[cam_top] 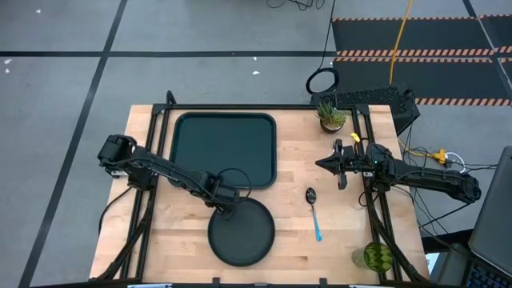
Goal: Pick and place plate/cup/fork/spoon on tray
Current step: Put the black plate on the black tray
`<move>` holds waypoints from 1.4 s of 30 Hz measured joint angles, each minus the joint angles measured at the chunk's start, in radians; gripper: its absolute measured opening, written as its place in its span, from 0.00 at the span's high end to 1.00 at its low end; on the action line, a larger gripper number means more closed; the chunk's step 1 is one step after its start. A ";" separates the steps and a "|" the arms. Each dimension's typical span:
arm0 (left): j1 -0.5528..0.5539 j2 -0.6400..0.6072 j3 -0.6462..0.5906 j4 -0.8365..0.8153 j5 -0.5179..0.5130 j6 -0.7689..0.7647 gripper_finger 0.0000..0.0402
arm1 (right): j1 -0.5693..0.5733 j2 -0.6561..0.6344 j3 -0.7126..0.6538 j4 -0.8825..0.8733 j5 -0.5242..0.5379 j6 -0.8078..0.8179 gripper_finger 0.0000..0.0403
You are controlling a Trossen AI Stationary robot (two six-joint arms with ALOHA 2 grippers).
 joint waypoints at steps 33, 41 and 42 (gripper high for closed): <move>0.002 0.021 -0.048 0.067 0.008 0.027 0.56 | 0.000 0.000 0.000 0.045 0.000 -0.003 1.00; 0.002 0.019 -0.047 0.074 0.050 0.038 0.95 | 0.000 0.000 0.000 0.045 0.000 -0.001 1.00; 0.002 0.018 -0.046 0.081 0.054 0.047 0.97 | 0.000 0.000 0.000 0.045 0.000 -0.001 1.00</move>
